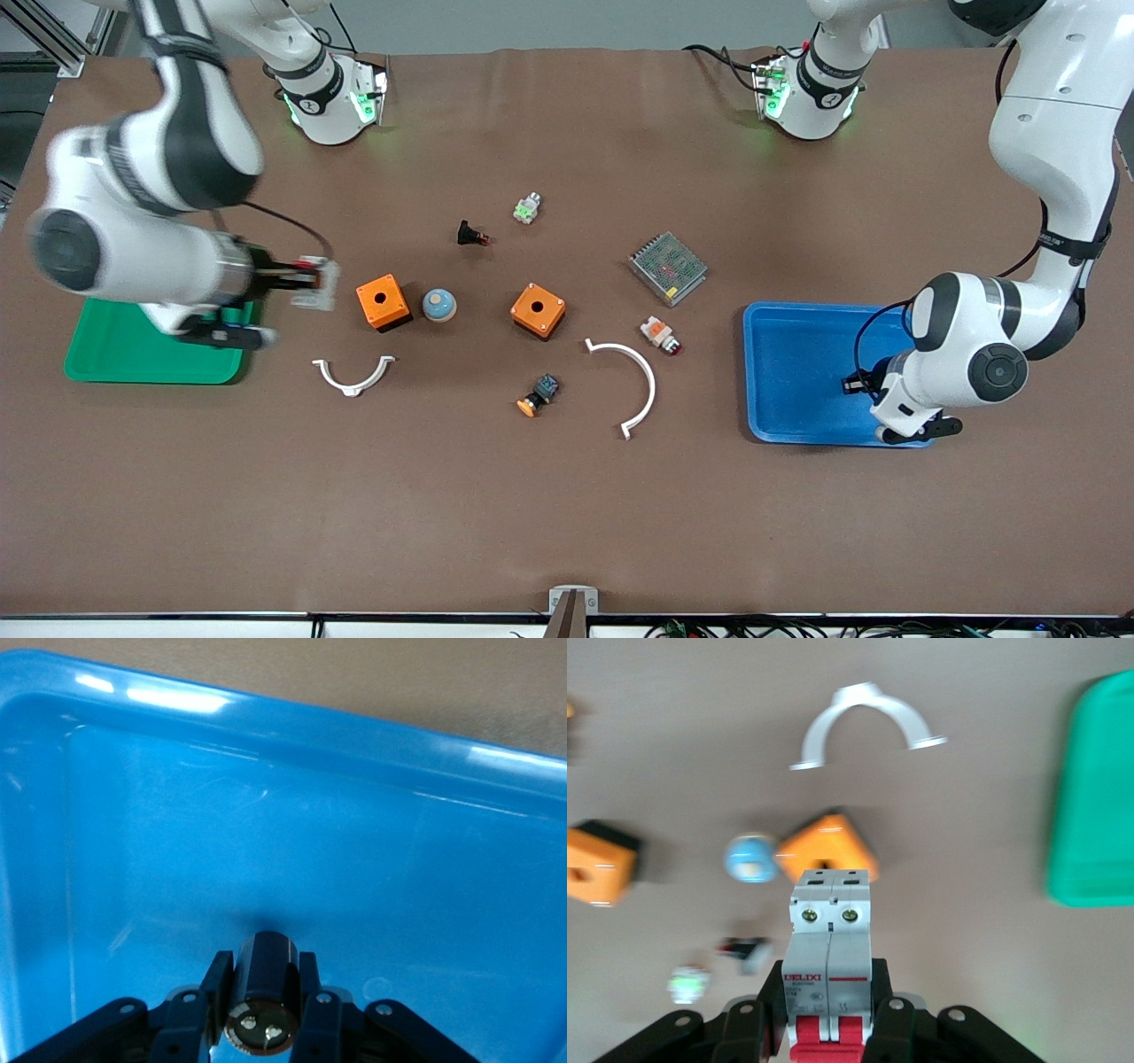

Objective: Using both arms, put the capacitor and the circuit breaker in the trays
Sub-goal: 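Release the capacitor in the blue tray while the right gripper lowers the breaker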

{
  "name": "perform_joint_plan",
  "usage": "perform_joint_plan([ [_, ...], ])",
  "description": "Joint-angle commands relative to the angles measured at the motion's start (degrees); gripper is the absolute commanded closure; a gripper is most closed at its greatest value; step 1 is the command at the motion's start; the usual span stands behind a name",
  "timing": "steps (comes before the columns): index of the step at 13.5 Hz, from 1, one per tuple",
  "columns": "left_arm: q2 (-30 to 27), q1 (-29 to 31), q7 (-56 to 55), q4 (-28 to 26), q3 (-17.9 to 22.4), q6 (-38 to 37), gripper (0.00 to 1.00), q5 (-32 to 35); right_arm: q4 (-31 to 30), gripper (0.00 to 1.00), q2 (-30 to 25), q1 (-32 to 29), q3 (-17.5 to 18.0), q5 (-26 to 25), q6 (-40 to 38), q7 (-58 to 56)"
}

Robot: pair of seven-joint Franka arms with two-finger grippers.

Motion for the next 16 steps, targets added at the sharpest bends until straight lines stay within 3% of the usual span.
perform_joint_plan([
  [1, 0.5, 0.1, 0.3, 0.2, -0.5, 1.2, 0.99, -2.0, -1.0, 0.84, -2.2, -7.3, 1.3, -5.8, -1.4, -8.6],
  [5, 0.5, -0.6, 0.3, 0.2, -0.6, 1.5, 0.93, -2.4, -1.5, 0.84, -0.4, -19.4, 1.3, -8.2, 2.5, -23.9],
  [6, 0.4, -0.9, 0.3, 0.2, -0.6, 1.5, 0.74, -2.4, -2.5, 0.84, 0.2, -21.3, 1.2, -8.9, 4.6, -25.8],
  [8, -0.2, -0.7, 0.4, 0.4, -0.7, 1.3, 0.0, -2.4, -4.8, 0.84, 1.5, -24.0, 1.2, -9.4, 8.9, -29.5],
  [11, -4.8, -0.3, -0.8, 1.3, -2.7, 0.7, 0.0, -2.4, -9.9, 0.84, 3.4, -27.3, 1.3, -10.6, 17.9, -31.5],
  [16, -20.0, 0.2, 0.1, 3.7, -3.4, -7.0, 0.0, -2.5, -17.1, 0.84, 4.7, -30.4, 1.2, -12.7, 32.7, -35.3],
])
